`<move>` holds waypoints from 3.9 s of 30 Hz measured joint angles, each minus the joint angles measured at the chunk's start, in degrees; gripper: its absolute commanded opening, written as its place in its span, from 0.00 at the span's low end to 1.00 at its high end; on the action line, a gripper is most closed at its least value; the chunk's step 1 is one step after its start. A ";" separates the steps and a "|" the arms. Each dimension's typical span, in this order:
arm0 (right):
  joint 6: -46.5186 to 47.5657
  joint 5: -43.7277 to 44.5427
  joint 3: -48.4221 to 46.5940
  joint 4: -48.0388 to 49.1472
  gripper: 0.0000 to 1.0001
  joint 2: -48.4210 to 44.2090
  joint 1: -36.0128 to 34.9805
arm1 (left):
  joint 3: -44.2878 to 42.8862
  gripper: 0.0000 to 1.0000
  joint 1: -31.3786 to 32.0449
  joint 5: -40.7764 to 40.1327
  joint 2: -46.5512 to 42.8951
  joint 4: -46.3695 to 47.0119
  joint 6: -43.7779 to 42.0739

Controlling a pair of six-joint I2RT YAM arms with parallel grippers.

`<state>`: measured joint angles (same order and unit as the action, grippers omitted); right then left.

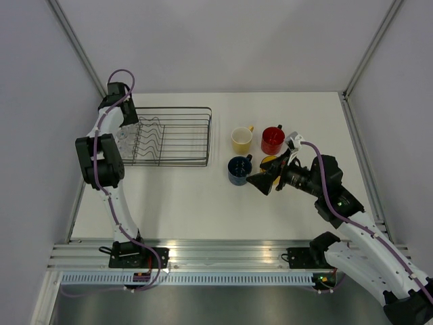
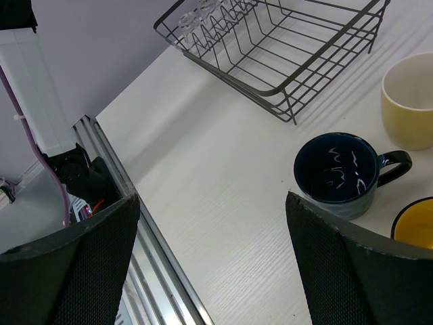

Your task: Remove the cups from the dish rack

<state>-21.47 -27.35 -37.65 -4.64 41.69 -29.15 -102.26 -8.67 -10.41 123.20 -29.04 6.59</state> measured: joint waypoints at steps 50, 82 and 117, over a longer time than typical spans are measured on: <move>-8.35 3.67 7.41 9.44 0.98 -4.90 -0.15 | 35.85 0.02 28.15 33.53 -47.91 19.39 28.30; -21.73 -5.70 7.32 37.77 0.75 6.29 -10.91 | 71.84 0.02 49.33 28.72 -74.38 63.71 62.58; -14.69 -6.36 1.25 33.00 0.00 6.36 -11.85 | 72.06 0.06 54.82 24.02 -72.50 64.46 64.35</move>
<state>-36.16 -33.71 -36.40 28.36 48.05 -40.99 -30.20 46.15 13.61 50.70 35.42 70.94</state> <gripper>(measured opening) 0.038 0.578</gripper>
